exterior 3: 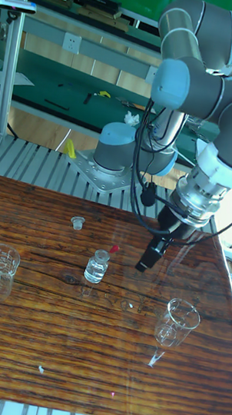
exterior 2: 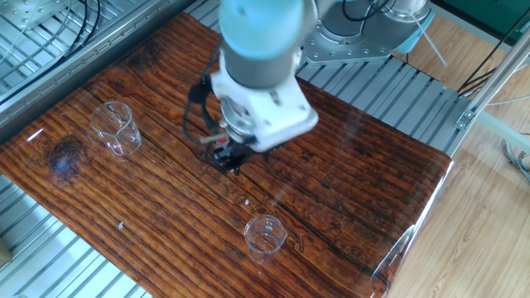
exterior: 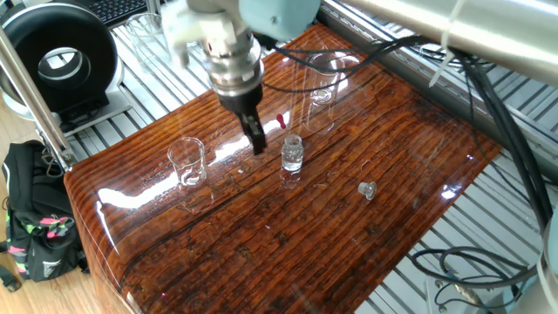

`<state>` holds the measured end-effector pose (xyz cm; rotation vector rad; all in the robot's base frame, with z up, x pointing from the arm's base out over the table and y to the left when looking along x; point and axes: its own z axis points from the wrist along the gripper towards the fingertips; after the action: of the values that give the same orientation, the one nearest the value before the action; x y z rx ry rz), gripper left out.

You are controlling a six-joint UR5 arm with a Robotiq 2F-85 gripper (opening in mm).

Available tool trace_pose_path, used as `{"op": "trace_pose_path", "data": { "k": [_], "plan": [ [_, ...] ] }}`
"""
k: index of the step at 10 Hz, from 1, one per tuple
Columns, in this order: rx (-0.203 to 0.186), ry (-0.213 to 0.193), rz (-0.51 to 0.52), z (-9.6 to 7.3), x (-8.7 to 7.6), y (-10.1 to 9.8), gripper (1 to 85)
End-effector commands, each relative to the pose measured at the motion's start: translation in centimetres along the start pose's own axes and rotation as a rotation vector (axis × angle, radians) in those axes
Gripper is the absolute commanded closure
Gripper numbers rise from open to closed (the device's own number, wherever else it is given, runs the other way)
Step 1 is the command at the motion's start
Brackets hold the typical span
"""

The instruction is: Transfer liquid using a dropper

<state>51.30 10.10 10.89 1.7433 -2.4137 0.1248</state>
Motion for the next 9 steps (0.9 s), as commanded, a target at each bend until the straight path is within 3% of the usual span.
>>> {"op": "trace_pose_path", "data": {
  "k": [1, 2, 4, 6, 7, 8, 9],
  "plan": [
    [-0.026, 0.147, -0.209, 1.0, 3.0, 1.4, 31.0],
    [-0.008, 0.145, -0.223, 1.1, 2.9, 1.2, 31.0],
    [-0.007, 0.096, -0.196, 0.8, 1.8, 0.6, 31.0],
    [-0.041, -0.035, -0.158, 0.1, -1.2, 0.6, 31.0],
    [-0.024, -0.062, -0.134, 0.0, -1.9, 0.2, 31.0],
    [0.021, -0.072, -0.134, 0.0, -2.2, -1.0, 31.3],
    [-0.019, -0.135, -0.164, -0.2, -3.8, 0.2, 29.7]
  ]
}}
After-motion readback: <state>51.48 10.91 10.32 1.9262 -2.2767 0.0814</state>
